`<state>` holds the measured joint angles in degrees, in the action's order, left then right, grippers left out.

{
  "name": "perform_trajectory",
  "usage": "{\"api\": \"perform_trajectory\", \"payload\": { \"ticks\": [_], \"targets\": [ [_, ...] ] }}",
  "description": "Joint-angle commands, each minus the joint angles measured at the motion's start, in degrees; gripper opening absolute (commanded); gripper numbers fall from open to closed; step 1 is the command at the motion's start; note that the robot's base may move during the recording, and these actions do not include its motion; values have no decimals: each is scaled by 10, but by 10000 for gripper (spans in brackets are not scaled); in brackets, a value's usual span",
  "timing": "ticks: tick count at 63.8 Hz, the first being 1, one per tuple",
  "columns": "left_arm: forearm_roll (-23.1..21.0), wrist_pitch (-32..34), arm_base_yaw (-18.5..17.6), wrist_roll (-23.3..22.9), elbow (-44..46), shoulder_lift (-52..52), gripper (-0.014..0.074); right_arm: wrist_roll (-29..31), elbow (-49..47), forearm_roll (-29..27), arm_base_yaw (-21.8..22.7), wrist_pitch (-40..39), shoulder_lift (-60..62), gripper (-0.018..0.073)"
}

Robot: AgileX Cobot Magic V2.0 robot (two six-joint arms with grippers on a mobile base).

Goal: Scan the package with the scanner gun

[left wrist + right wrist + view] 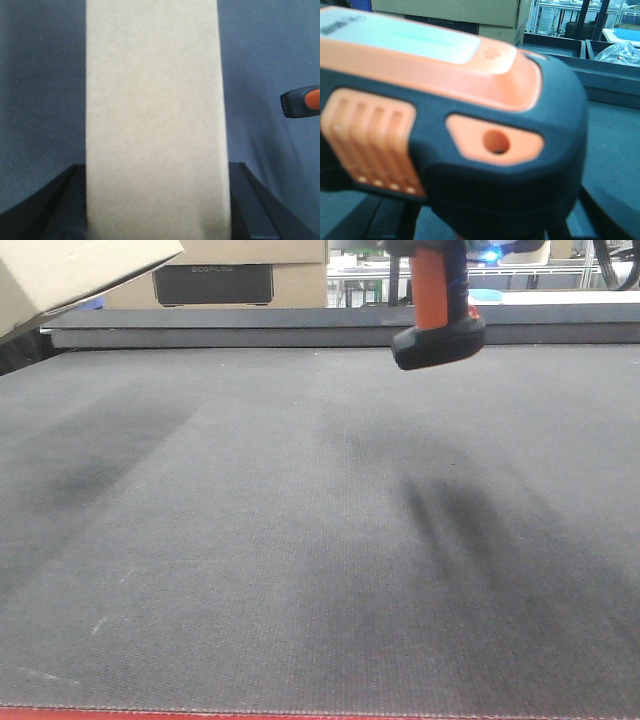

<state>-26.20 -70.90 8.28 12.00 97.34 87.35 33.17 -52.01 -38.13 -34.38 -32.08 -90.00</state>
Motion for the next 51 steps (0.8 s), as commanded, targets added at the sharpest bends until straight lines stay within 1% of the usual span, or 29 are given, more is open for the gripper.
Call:
{"api": "perform_trajectory", "payload": {
  "ticks": [1,6,7,10,20,21,24,30,34,40,51],
  "targets": [
    [-8,9,-3,-3,-1,-8,-111,4,-4,2,0,-36,5,-166],
    [-8,9,-3,-3,-1,-8,-111,4,-4,-9,0,-36,5,-166],
    [-8,9,-3,-3,-1,-8,-111,4,-4,-14,0,1,5,-166],
    [-8,9,-3,-3,-1,-8,-111,4,-5,-18,0,4,5,-166],
    [-11,9,-3,-2,-1,-8,-111,-5,-6,-20,0,-11,10,-166],
    [-12,9,-3,-2,-1,-8,-111,-22,-6,-21,0,-13,10,-166],
    [-12,9,-3,-2,-1,-8,-111,-37,-6,-22,0,-14,10,-166],
    [-12,9,-3,-2,-1,-8,-111,-46,-6,-24,0,-14,10,-166],
    [-12,9,-3,-2,-1,-8,-111,-46,-6,-40,0,-14,10,-166],
    [-12,9,-3,-2,-1,-8,-111,-46,-6,-91,2,-18,9,-166],
    [-16,9,-3,-2,-1,-8,-111,-46,-6,-90,9,-18,0,-166]
  ]
}}
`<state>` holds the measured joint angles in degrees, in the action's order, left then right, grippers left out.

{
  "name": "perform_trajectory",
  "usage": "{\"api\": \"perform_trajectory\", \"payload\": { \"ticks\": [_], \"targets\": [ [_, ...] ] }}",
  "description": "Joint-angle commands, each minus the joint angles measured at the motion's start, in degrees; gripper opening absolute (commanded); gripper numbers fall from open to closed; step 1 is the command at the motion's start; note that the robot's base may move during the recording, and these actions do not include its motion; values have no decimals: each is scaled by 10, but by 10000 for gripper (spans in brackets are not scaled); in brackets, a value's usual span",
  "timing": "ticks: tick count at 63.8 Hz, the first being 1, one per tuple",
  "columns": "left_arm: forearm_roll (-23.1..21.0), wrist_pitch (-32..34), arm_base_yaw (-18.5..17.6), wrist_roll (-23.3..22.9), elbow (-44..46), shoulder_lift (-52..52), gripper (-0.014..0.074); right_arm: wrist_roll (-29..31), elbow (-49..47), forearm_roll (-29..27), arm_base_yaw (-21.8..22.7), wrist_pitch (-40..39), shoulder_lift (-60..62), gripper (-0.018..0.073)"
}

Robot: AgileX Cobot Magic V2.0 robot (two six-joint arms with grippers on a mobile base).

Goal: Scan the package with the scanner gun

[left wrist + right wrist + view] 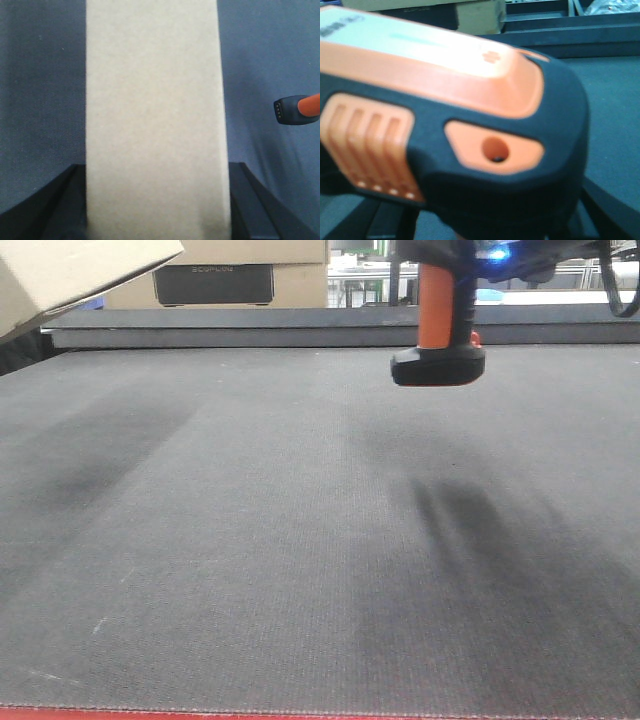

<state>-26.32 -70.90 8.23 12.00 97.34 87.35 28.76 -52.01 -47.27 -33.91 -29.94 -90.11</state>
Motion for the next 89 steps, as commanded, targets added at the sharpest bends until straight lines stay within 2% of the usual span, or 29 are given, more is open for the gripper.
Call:
{"api": "perform_trajectory", "payload": {
  "ticks": [1,41,46,51,54,56,61,63,67,84,89],
  "targets": [
    [-15,9,-2,-2,-1,-8,-111,-2,-6,1,4,-39,1,-166],
    [-15,9,-2,-2,-1,-8,-111,-1,-5,1,4,-54,-81,-149],
    [-15,9,-2,-2,-1,-8,-111,-1,-5,1,4,-53,-83,-59],
    [-15,9,-2,-2,-1,-8,-111,-1,-5,1,4,-53,-83,102],
    [-15,9,-2,-2,-1,-8,-111,-1,-5,1,4,-53,-83,263],
    [-15,9,-2,-2,-1,-8,-111,-1,-5,1,4,-52,-83,340],
    [-16,9,-2,-2,-1,-8,-111,-1,-5,1,4,-50,-83,492],
    [-16,9,-2,-2,-1,-8,-111,-1,-5,1,4,-48,-82,527],
    [-16,9,-2,-2,-1,-8,-111,-1,-5,1,4,-46,-80,569],
    [-16,9,-2,-2,-1,-8,-111,29,-5,1,4,1,-60,559],
    [-16,9,-2,-2,-1,-8,-111,29,-5,-14,4,16,-51,559]
  ]
}}
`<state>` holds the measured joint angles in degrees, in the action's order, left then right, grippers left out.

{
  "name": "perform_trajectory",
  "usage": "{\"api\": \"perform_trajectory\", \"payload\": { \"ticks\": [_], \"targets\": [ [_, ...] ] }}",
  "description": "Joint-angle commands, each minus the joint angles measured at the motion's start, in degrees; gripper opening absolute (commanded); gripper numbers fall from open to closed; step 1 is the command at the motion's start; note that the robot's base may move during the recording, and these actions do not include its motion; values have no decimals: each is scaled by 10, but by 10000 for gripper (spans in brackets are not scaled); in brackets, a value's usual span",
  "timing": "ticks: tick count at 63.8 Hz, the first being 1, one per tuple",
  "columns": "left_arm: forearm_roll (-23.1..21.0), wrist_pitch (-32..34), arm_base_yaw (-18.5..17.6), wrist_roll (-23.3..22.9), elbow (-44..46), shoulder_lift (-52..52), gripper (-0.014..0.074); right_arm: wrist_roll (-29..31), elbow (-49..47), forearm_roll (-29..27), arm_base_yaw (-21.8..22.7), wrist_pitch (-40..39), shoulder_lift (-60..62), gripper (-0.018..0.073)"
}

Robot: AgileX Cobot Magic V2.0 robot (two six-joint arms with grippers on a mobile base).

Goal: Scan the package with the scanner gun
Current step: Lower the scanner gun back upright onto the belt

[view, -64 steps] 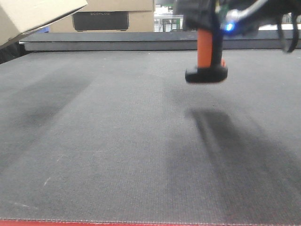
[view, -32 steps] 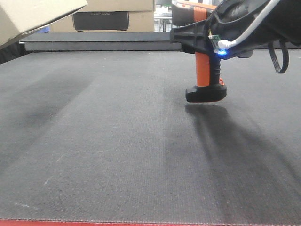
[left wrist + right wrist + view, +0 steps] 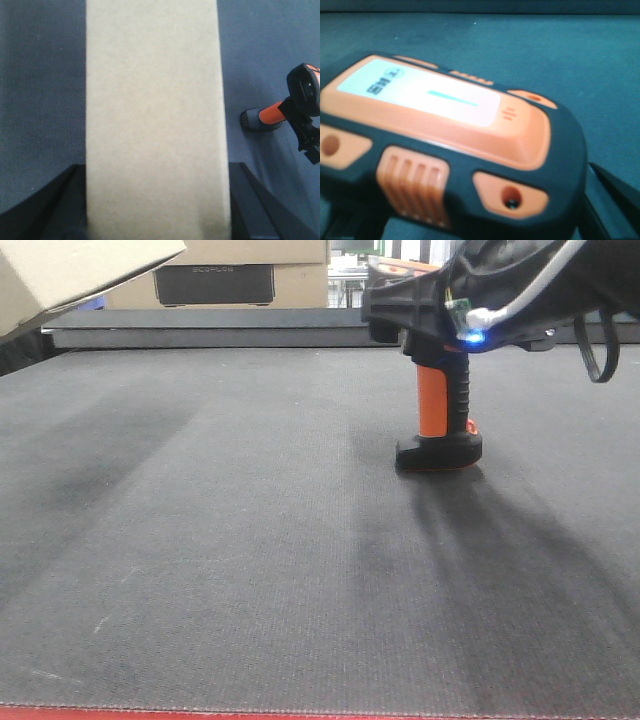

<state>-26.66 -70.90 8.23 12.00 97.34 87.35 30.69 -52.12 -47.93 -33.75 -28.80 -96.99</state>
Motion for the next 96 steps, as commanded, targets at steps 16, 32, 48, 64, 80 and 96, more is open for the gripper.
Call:
{"api": "perform_trajectory", "payload": {
  "ticks": [16,32,48,64,80,96],
  "targets": [
    [-13,9,-2,-2,-1,-8,-111,46,-4,-54,2,43,28,559],
    [-13,9,-2,-2,-1,-8,-111,46,-4,-63,2,100,29,559],
    [-13,9,-2,-2,-1,-8,-111,48,-4,-69,2,121,30,559],
    [-14,9,-2,-2,-1,-8,-111,48,13,-69,4,133,39,559],
    [-14,9,-2,-2,-1,-8,-111,55,40,-69,7,113,58,559],
    [-18,9,-2,-2,-1,-8,-111,95,43,-75,7,114,63,559]
  ]
}}
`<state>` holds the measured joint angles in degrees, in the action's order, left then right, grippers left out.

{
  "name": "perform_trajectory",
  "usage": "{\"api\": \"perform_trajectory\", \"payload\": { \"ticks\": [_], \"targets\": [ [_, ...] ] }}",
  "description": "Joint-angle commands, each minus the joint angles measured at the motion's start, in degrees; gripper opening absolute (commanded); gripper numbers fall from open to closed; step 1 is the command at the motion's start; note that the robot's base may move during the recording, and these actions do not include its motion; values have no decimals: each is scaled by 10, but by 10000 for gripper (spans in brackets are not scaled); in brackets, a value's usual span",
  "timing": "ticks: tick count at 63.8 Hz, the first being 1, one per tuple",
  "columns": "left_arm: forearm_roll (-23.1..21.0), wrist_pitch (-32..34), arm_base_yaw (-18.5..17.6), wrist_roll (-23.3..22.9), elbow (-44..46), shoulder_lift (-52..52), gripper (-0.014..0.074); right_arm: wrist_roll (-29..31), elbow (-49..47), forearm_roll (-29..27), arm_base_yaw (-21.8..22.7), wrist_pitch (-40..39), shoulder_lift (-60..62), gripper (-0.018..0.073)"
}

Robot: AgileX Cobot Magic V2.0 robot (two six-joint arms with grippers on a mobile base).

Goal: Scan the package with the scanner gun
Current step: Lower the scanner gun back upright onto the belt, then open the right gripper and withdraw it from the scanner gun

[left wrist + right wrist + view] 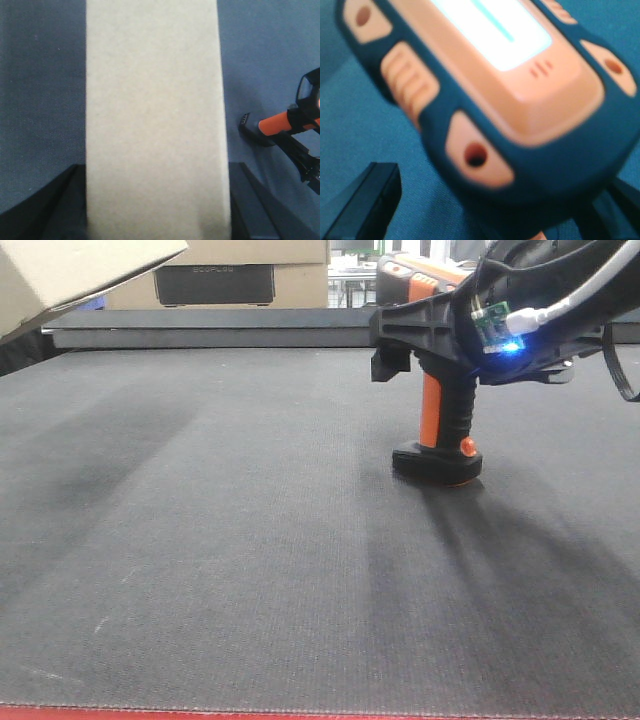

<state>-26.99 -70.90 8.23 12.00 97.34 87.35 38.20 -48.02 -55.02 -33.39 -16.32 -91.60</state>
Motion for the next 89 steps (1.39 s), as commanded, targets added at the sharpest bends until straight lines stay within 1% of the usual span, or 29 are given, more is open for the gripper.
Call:
{"api": "perform_trajectory", "payload": {
  "ticks": [1,7,14,23,30,39,46,56,71,75,79,83,84,89],
  "targets": [
    [-15,9,-2,-2,-1,-8,-111,22,2,-6,3,-11,9,559],
    [-19,9,-2,-2,-1,-8,-111,39,2,-7,3,-11,13,559],
    [-27,9,-2,-2,-1,-8,-111,67,2,-21,3,-21,18,559],
    [-31,9,-2,-2,-1,-8,-111,141,2,-86,3,-21,25,559],
    [-31,9,-2,-2,-1,-8,-111,179,2,-125,3,-22,34,559],
    [-33,9,-2,-2,-1,-8,-111,183,7,-134,3,-15,53,559],
    [-35,9,-2,-2,-1,-8,-111,183,39,-156,3,-29,80,559],
    [-35,9,-2,-2,-1,-8,-111,183,75,-156,3,-26,114,559],
    [-35,9,-2,-2,-1,-8,-111,183,81,-156,3,2,188,556],
    [-35,9,-2,-2,-1,-8,-111,183,81,-156,3,2,212,520],
    [-35,9,-2,-2,-1,-8,-111,184,81,-156,3,2,239,433],
    [-35,9,-2,-2,-1,-9,-111,199,81,-156,3,2,263,317],
    [-35,9,-2,-2,-1,-9,-111,204,81,-156,3,2,269,267],
    [-35,9,-2,-2,-1,-9,-111,231,81,-156,3,2,298,97]
  ]
}}
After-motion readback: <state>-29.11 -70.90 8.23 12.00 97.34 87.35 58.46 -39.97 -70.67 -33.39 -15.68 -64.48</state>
